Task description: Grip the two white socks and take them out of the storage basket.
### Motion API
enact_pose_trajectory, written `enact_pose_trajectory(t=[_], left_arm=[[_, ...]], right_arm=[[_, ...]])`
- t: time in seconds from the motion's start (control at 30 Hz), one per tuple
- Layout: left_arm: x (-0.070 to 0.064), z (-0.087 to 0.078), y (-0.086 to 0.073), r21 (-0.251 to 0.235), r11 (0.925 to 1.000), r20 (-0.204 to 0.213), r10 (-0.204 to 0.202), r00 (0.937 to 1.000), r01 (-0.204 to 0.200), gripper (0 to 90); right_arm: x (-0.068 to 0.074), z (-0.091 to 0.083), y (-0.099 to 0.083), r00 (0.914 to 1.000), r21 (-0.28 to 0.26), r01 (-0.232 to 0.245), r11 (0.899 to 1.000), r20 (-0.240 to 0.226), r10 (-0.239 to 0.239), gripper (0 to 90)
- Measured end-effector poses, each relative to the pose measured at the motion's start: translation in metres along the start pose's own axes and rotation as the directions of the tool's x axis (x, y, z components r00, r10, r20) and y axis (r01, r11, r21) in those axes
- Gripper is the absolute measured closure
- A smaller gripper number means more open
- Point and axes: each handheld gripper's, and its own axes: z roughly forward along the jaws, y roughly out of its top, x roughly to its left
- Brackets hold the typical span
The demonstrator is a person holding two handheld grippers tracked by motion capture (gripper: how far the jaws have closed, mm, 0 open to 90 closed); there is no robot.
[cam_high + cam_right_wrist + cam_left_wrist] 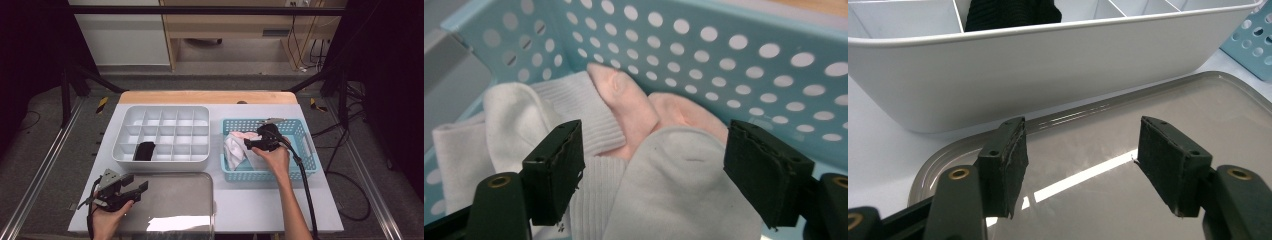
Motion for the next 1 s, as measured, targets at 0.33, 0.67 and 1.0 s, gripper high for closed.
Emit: enact_pose_trajectory(t=[0.33, 0.67, 1.0], left_arm=[[0.0, 0.001, 0.0, 0.009, 1.0, 0.001, 0.003, 1.0, -0.003, 35.4], [0.001, 0.002, 0.0, 0.011, 0.9999, 0.003, 0.002, 1.0, -0.002, 36.7], [0.001, 0.002, 0.0, 0.008, 1.0, 0.008, -0.002, 1.0, 0.002, 37.7]], right_arm=[[0.001, 0.01, -0.005, 0.9988, 0.068, 0.032, 0.997, 0.034, -0.034, 21.0], [-0.002, 0.018, -0.007, 0.9995, 0.141, 0.016, 0.99, 0.026, -0.02, 42.5], [-0.002, 0.008, -0.004, 0.9991, 0.092, 0.043, 0.995, 0.003, -0.043, 81.3]])
